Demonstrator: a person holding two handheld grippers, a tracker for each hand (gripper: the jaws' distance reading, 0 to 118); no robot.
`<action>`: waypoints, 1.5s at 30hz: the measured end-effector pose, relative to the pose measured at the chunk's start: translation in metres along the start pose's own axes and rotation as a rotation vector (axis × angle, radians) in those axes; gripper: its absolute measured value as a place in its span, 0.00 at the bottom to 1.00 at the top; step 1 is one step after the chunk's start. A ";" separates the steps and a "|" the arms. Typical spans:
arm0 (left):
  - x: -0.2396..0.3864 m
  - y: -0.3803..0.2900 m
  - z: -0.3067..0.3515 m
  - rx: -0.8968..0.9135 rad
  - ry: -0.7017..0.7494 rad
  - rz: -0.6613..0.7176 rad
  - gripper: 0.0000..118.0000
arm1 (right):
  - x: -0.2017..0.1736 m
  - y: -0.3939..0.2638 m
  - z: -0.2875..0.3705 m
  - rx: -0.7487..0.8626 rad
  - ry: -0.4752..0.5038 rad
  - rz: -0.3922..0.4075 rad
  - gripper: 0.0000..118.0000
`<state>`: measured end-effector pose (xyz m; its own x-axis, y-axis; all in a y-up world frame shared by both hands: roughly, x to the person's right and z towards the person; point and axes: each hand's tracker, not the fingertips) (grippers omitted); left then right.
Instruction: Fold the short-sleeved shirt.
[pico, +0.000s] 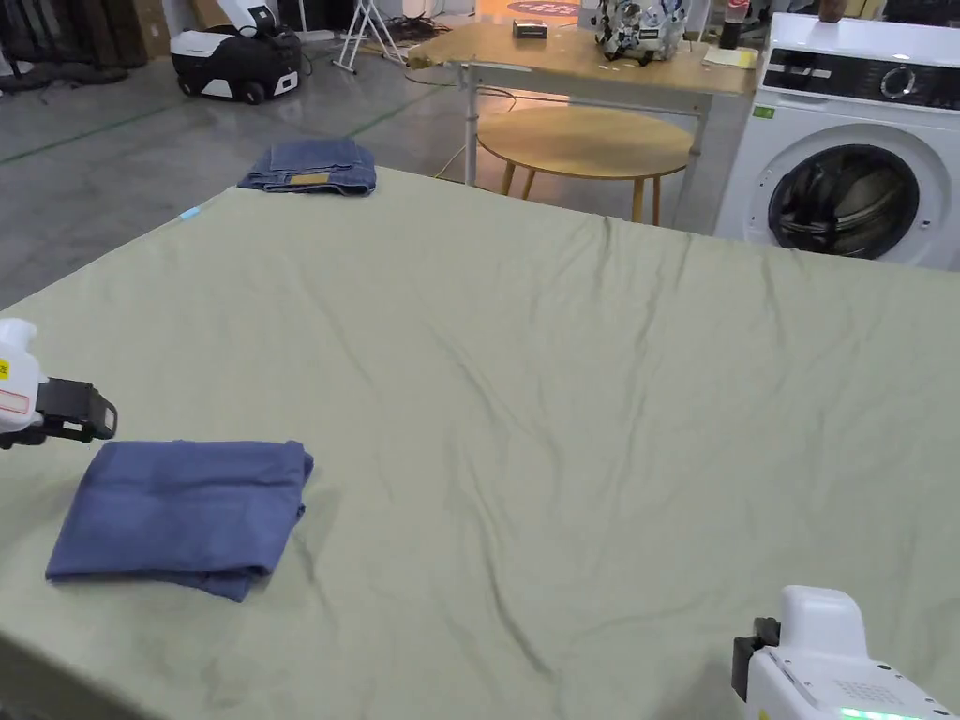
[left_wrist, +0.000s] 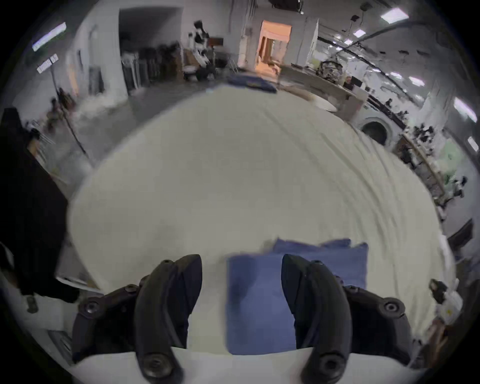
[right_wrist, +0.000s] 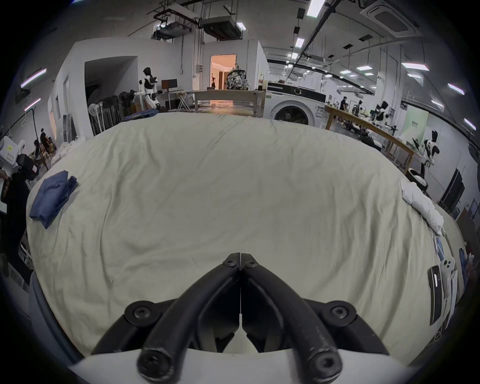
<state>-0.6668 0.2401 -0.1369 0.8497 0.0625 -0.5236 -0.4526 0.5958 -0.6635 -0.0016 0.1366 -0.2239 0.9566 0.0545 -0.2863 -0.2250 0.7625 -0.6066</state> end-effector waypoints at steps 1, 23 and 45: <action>0.006 -0.001 0.010 0.034 -0.002 -0.008 0.54 | -0.001 0.001 0.006 0.005 0.000 -0.004 0.00; 0.297 -0.132 0.054 0.472 -0.280 -0.230 0.00 | 0.043 0.024 0.032 0.188 -0.068 -0.102 0.00; 0.395 -0.172 0.086 0.796 -0.262 -0.216 0.00 | 0.080 0.049 0.073 0.562 -0.185 -0.164 0.00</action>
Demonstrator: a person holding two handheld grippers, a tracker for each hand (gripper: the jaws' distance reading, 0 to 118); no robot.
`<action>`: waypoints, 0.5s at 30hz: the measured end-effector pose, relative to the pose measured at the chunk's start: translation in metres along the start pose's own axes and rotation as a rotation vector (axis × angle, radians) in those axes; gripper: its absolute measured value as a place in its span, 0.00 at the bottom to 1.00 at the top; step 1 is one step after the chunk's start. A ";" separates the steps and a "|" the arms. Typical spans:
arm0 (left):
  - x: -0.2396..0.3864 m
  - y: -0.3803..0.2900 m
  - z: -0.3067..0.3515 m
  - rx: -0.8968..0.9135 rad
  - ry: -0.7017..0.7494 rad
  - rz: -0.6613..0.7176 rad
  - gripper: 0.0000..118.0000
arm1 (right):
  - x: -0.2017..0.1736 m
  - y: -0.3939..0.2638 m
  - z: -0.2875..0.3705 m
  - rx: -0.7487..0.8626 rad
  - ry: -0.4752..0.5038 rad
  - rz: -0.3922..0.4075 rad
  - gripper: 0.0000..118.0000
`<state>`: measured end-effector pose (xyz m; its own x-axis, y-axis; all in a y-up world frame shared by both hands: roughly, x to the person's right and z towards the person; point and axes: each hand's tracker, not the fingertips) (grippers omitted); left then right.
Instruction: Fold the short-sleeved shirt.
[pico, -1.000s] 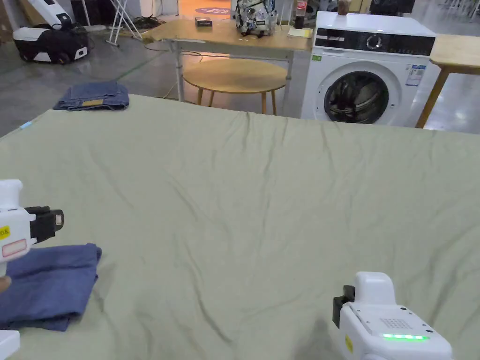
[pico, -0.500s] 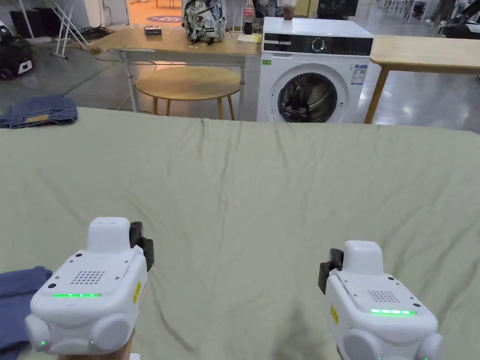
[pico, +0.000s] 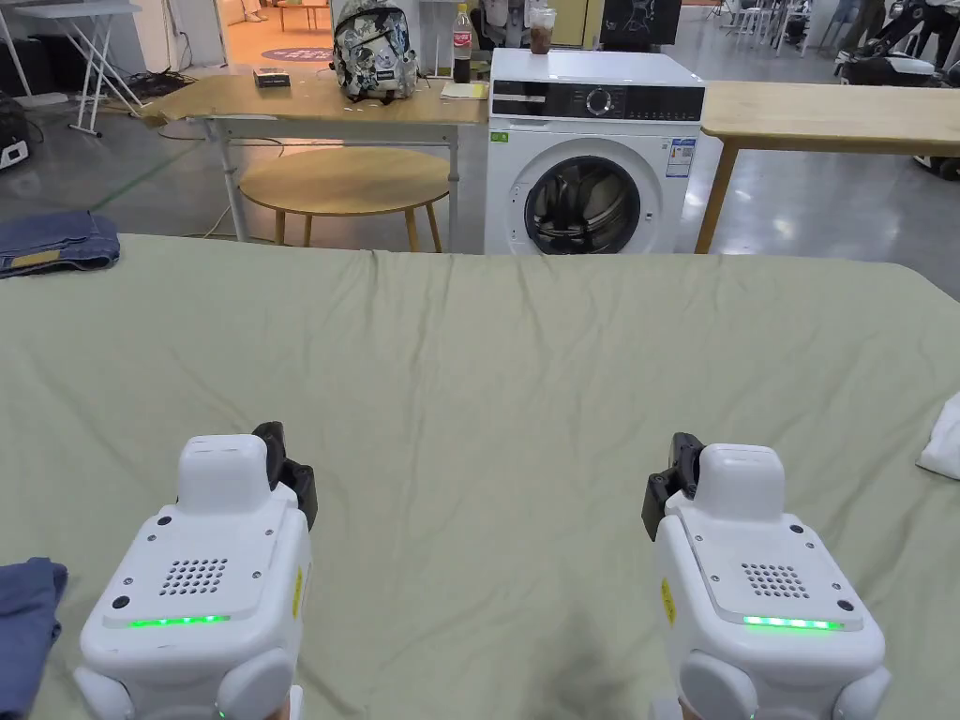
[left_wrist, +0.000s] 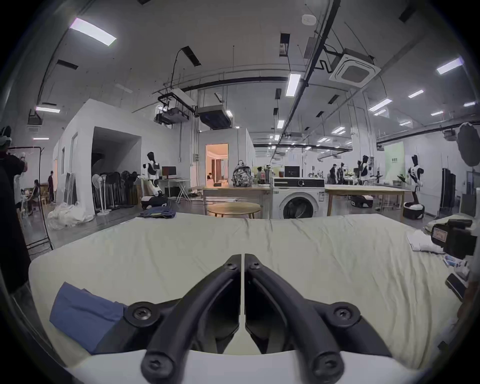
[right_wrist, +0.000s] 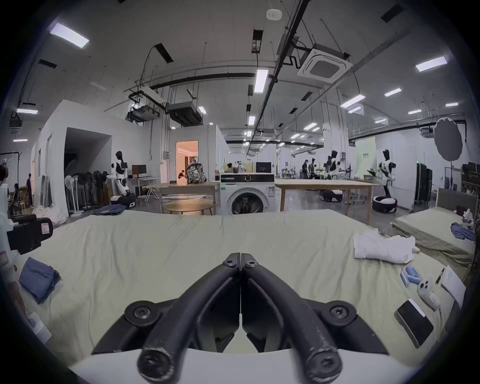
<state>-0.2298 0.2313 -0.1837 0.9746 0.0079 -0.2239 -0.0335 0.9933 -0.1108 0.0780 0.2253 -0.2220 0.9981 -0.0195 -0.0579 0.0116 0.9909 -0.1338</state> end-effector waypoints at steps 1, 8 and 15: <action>-0.001 0.000 0.001 0.007 0.004 0.000 0.00 | 0.000 0.001 0.000 0.008 0.001 0.005 0.00; -0.005 0.008 -0.001 0.028 0.007 -0.006 0.00 | 0.002 0.006 0.002 0.046 0.001 0.012 0.00; -0.005 0.014 -0.005 0.024 0.000 -0.028 0.00 | 0.006 0.009 0.001 0.041 -0.003 0.003 0.00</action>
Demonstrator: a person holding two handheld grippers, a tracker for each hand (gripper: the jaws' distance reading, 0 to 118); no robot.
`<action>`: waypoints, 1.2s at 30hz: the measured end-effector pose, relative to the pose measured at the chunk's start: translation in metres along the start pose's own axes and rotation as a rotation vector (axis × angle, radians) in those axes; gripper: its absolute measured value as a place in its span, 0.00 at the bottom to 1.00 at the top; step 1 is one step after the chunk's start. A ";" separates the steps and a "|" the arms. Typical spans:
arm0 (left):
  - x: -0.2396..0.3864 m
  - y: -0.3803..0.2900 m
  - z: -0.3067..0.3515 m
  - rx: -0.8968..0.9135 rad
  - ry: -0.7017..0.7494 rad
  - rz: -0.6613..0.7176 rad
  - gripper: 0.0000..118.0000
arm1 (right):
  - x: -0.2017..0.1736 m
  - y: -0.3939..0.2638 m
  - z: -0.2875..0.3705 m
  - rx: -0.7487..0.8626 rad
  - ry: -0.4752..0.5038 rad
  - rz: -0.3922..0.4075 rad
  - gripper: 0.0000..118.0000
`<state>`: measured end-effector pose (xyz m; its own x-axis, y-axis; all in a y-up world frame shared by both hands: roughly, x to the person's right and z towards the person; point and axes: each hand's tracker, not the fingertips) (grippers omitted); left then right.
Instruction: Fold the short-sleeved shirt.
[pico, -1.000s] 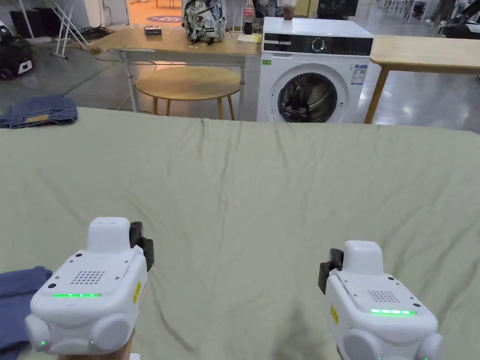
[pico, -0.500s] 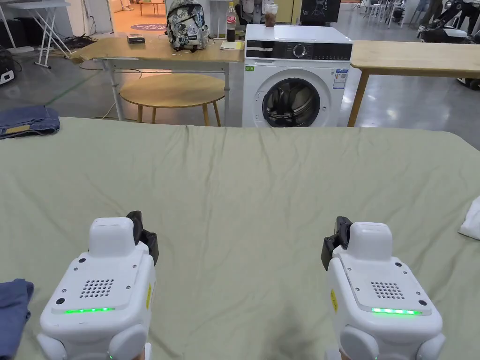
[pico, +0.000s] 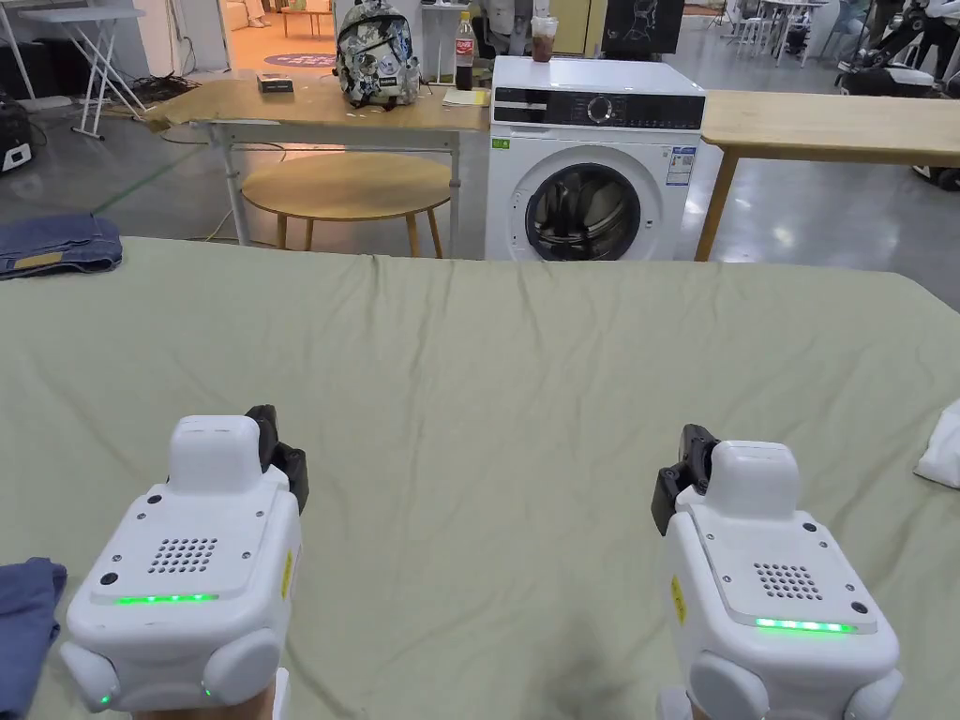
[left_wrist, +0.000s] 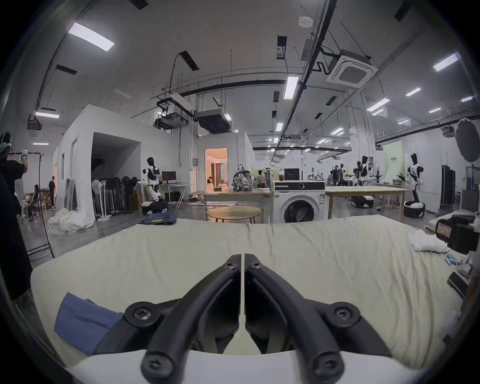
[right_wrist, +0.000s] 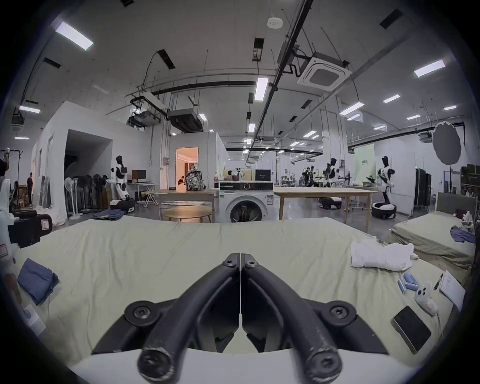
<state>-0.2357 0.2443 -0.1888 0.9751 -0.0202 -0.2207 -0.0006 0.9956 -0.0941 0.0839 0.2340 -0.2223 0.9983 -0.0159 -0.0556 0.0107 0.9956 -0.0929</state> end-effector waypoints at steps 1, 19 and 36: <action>0.001 0.000 0.000 -0.001 -0.004 0.001 0.00 | 0.000 0.000 0.000 -0.003 -0.002 -0.003 0.00; 0.003 0.005 -0.005 -0.010 -0.027 0.013 0.66 | 0.000 0.003 -0.002 -0.007 -0.014 0.016 0.80; 0.002 0.006 -0.013 -0.045 -0.051 -0.006 0.66 | -0.004 0.010 -0.012 -0.051 0.014 -0.034 0.85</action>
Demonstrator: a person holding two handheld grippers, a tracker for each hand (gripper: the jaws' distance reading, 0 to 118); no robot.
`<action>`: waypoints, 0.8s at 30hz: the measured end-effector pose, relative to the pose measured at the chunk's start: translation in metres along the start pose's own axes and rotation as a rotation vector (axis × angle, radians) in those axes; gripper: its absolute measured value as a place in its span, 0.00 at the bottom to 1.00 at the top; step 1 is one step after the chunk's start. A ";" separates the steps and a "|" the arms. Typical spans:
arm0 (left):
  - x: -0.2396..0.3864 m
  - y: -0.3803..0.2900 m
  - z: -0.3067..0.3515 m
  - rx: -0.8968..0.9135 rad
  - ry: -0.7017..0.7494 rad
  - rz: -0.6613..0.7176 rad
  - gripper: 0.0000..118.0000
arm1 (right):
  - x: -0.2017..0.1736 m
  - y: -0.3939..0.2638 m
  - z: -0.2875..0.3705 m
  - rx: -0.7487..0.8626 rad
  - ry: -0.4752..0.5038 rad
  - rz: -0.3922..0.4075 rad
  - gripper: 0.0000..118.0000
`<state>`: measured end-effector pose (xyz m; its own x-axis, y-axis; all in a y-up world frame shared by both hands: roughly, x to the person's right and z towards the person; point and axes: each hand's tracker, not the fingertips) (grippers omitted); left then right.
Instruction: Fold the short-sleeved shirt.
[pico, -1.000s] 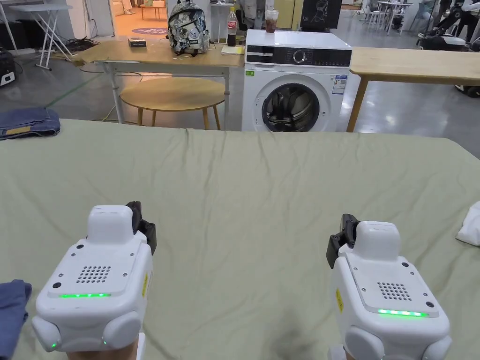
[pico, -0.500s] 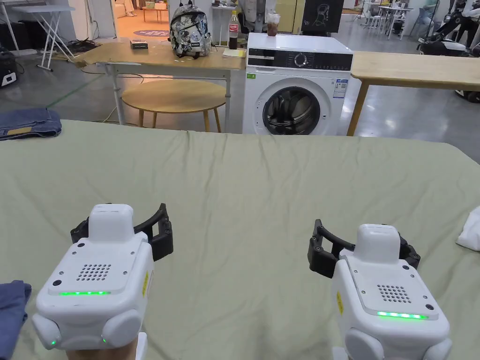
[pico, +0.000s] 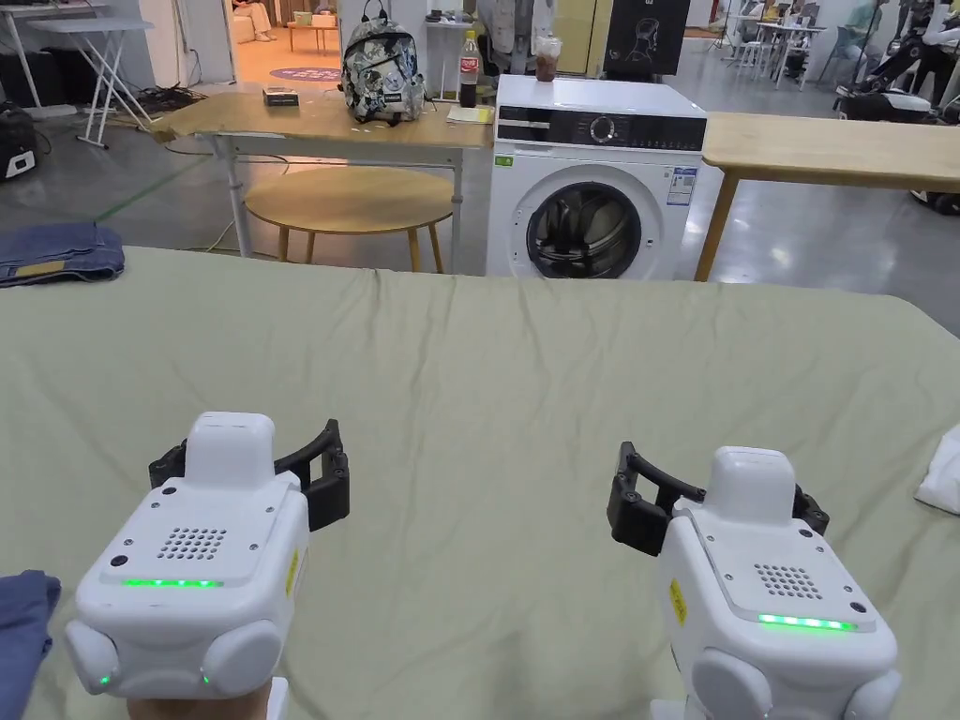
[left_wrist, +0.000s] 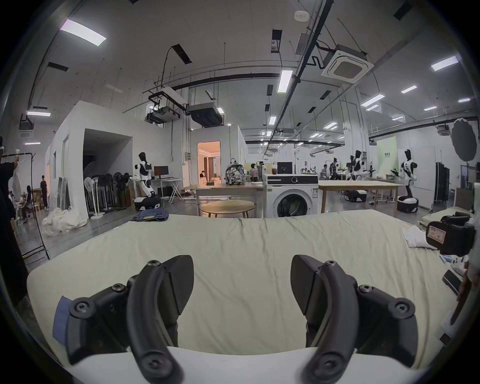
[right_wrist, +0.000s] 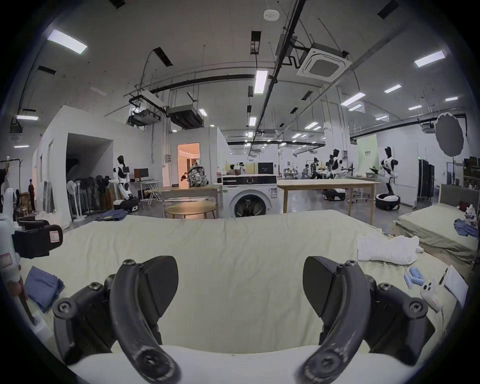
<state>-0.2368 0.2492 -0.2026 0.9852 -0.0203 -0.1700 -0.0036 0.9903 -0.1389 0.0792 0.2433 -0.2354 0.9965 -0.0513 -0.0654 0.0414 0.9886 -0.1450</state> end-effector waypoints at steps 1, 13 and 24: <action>0.000 0.000 0.000 -0.001 -0.002 0.000 0.66 | -0.002 0.001 -0.001 -0.012 -0.027 0.007 0.85; -0.002 0.003 -0.001 -0.021 -0.021 0.018 0.66 | -0.009 0.022 -0.003 -0.023 -0.059 -0.043 0.85; -0.011 0.005 -0.006 -0.031 -0.035 0.100 0.66 | -0.021 0.028 -0.003 -0.069 -0.184 -0.027 0.85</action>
<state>-0.2487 0.2531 -0.2070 0.9851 0.0836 -0.1502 -0.1068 0.9824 -0.1535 0.0587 0.2719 -0.2409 0.9918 -0.0450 0.1200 0.0698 0.9748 -0.2121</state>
